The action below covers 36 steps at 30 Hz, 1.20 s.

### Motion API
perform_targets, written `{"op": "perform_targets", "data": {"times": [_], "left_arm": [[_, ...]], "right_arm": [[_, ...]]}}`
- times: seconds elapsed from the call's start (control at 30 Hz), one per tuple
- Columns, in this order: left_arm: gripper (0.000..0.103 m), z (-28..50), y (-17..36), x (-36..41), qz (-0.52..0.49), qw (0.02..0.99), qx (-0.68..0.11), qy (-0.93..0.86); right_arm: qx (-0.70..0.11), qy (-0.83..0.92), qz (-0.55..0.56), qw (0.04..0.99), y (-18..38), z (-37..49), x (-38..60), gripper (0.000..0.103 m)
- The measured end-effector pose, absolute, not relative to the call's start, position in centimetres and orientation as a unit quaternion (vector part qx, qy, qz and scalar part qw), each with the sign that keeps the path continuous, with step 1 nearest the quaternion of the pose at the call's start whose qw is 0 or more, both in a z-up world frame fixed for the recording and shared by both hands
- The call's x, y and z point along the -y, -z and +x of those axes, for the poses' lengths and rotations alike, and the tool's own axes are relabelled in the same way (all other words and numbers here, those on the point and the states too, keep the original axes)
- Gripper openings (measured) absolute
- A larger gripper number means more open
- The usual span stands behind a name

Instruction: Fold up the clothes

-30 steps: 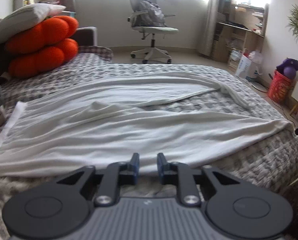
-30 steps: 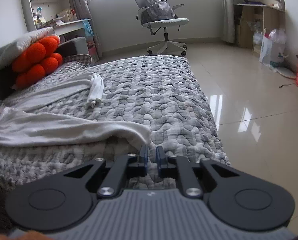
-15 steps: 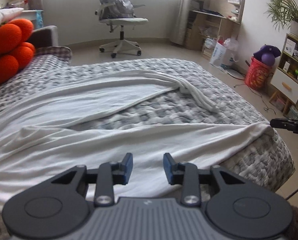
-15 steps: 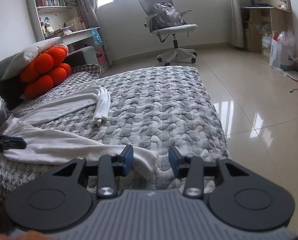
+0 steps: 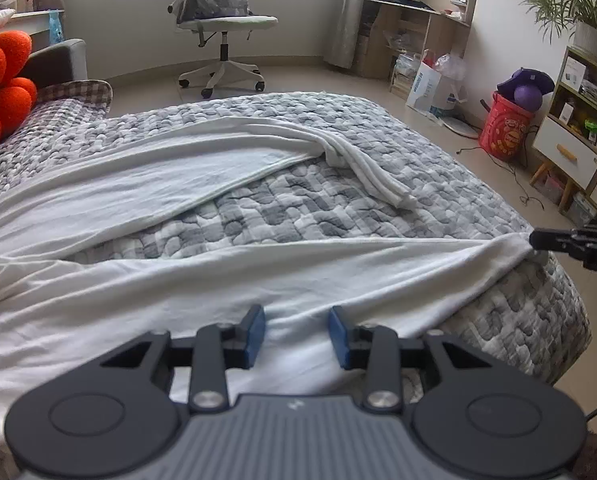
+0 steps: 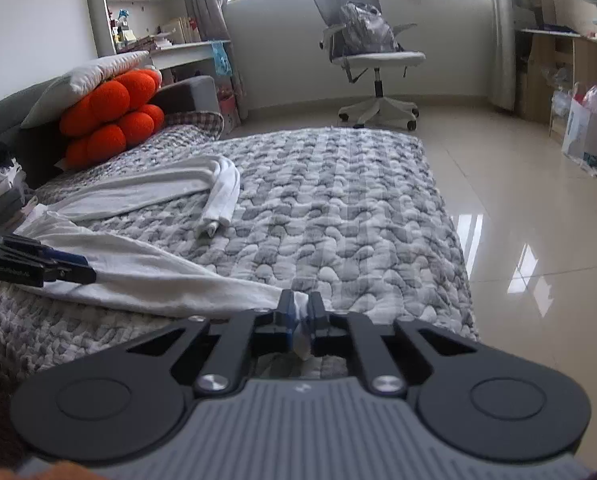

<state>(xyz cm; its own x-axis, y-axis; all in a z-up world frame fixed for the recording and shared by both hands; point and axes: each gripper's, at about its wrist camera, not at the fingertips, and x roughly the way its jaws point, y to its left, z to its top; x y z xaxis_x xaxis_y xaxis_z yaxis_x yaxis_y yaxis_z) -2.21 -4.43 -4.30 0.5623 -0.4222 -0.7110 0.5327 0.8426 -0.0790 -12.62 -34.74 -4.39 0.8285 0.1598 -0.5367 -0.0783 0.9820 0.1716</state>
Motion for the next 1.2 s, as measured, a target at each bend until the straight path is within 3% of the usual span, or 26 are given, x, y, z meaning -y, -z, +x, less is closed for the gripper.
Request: {"op": "perform_targets", "data": {"times": [0.5, 0.77, 0.87, 0.9, 1.17, 1.2], "left_arm": [[0.037, -2.2, 4.1, 4.0, 0.086, 0.876, -0.390, 0.269], [0.038, -2.3, 4.0, 3.9, 0.104, 0.875, -0.391, 0.266], [0.038, -2.1, 3.8, 3.8, 0.107, 0.876, -0.391, 0.260], [0.039, -2.0, 3.7, 3.8, 0.107, 0.877, -0.391, 0.258], [0.038, -1.8, 3.1, 5.0, 0.096, 0.873, -0.388, 0.278], [0.038, -1.9, 3.1, 5.4, 0.097, 0.871, -0.388, 0.284]], "right_arm": [[-0.259, -0.083, 0.045, 0.961, 5.1, -15.8, 33.5, 0.003], [-0.287, -0.090, 0.048, 0.953, 6.5, -17.0, 34.2, 0.003], [-0.291, -0.090, 0.063, 0.950, 6.3, -17.3, 34.9, 0.007], [-0.289, -0.089, 0.071, 0.950, 6.1, -17.2, 35.2, 0.015], [-0.264, -0.103, 0.106, 0.953, 4.5, -15.3, 35.3, 0.016], [-0.261, -0.108, 0.110, 0.953, 4.4, -14.8, 35.2, 0.022]]}}
